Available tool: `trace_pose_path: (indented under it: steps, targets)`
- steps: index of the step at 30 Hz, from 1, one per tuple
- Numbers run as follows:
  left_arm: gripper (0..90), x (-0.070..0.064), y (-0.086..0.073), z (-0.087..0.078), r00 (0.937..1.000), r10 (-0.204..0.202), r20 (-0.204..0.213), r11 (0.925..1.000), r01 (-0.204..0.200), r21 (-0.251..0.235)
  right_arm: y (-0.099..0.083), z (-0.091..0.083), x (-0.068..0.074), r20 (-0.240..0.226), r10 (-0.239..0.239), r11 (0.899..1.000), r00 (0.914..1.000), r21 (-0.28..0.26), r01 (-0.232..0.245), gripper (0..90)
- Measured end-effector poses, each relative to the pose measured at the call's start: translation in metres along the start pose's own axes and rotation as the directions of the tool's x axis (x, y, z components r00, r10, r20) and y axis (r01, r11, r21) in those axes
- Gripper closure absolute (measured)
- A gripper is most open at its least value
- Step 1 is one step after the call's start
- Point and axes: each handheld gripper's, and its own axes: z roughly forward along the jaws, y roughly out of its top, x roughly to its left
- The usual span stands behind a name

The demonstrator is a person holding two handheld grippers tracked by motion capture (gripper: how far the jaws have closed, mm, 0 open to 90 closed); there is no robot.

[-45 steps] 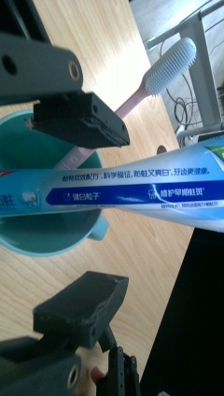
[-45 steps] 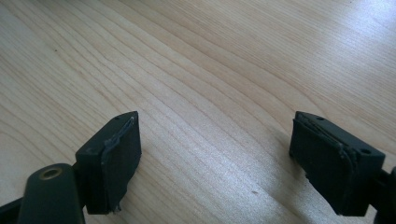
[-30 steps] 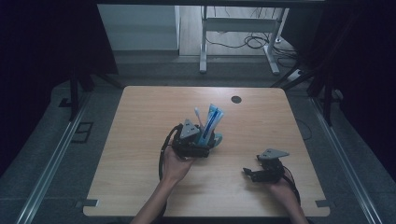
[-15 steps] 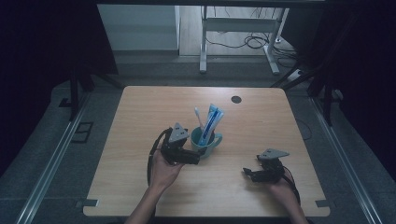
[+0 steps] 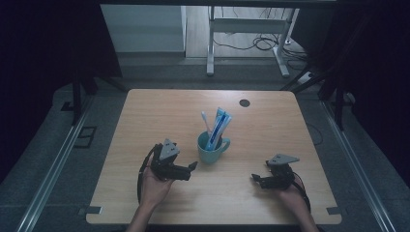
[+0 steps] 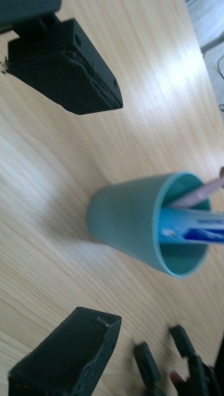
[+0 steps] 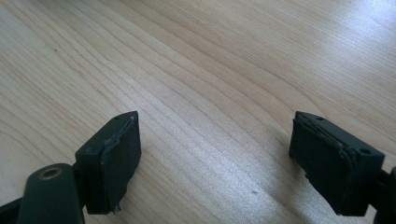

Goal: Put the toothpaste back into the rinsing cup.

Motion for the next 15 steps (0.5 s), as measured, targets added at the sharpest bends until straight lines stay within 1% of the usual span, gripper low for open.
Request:
trace_pose_path:
  steps: [6,9,15]
  targets:
    - [0.7,0.003,-0.021,-0.001,0.9996,-0.018,-0.022,0.9996,0.018,0.023,0.000,0.000,0.000,0.000,0.000,1.000,1.0000,0.000,0.000,16.6]
    - [0.6,0.002,-0.031,-0.001,0.9992,-0.012,-0.038,0.9989,0.014,0.045,0.000,0.000,0.000,0.002,0.002,1.000,1.0000,0.000,-0.002,16.7]
    - [0.6,0.001,-0.052,0.002,0.9982,-0.025,-0.055,0.9955,0.030,0.090,0.000,0.000,0.000,0.002,0.004,1.000,1.0000,0.000,-0.004,16.7]
